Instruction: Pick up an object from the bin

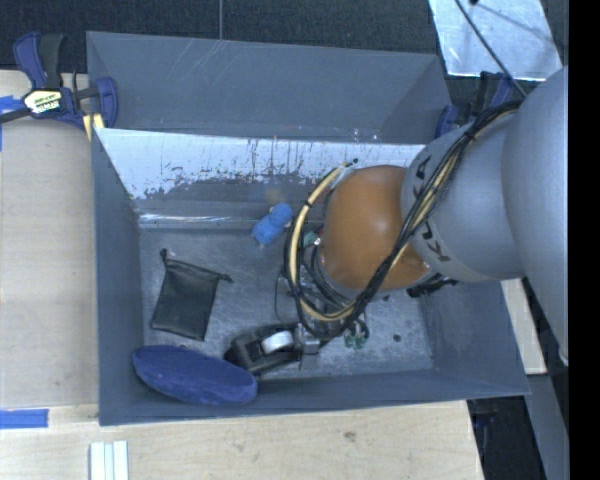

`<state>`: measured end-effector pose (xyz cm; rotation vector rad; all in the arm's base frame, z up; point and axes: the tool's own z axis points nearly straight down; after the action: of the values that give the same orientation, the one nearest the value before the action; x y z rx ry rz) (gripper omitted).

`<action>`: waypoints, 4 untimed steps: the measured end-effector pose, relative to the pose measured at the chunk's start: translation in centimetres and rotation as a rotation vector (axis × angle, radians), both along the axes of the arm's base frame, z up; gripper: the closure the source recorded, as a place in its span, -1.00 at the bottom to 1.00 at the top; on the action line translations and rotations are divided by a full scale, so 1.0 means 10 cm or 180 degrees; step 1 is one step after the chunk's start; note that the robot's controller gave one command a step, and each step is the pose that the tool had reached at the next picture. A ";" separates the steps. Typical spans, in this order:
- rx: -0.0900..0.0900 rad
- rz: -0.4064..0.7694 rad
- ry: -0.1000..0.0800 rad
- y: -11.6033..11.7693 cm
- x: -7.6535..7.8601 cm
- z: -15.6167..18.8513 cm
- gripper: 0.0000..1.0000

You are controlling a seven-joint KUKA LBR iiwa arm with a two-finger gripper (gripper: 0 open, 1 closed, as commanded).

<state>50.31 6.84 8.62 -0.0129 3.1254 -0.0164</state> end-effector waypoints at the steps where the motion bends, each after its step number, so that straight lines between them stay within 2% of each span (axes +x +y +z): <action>1: -0.0003 0.1751 0.0054 0.17 -0.14 -0.14 -1.00; 2: -0.0015 0.1734 0.0009 0.15 -0.09 -0.09 1.00; 3: 0.0007 0.2041 0.0025 0.02 -0.06 1.08 1.00; 4: 0.0022 0.1881 0.0062 0.38 0.13 0.51 1.00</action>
Offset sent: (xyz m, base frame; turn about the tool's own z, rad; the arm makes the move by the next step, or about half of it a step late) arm -0.0166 0.0204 -0.0162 -0.5525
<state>51.64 10.67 13.67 -0.9272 3.0024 0.0025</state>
